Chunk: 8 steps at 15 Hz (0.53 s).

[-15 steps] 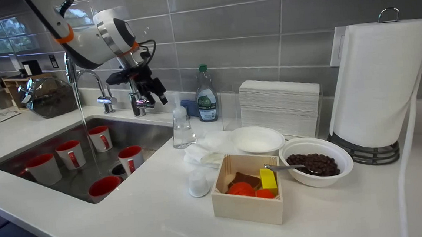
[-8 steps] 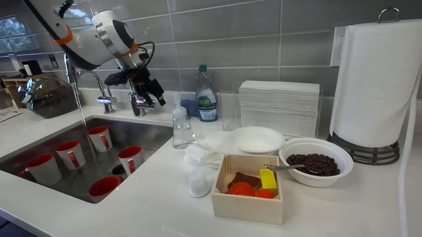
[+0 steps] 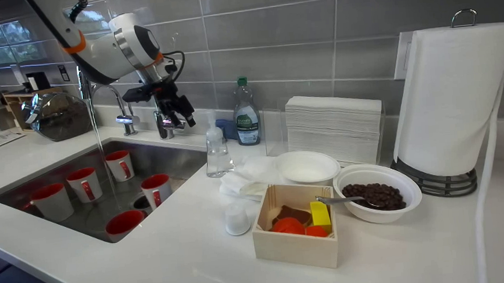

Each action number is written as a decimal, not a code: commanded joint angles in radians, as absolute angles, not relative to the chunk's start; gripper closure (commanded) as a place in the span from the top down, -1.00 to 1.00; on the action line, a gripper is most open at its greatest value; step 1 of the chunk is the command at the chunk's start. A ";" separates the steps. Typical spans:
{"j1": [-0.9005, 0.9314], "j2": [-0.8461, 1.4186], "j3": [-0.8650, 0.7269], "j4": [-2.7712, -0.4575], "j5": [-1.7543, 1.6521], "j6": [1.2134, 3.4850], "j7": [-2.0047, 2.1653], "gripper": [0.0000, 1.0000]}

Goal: Open then close the tap

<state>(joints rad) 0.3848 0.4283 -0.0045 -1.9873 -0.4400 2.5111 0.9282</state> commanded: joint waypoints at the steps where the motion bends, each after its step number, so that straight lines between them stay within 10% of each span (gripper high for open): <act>1: 0.357 0.450 0.024 -1.955 -0.383 2.537 0.861 1.00; 8: 0.293 0.454 0.098 -1.955 -0.182 2.596 0.638 1.00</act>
<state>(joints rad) 0.3254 0.4319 0.0473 -1.9850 -0.2830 2.5532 0.7448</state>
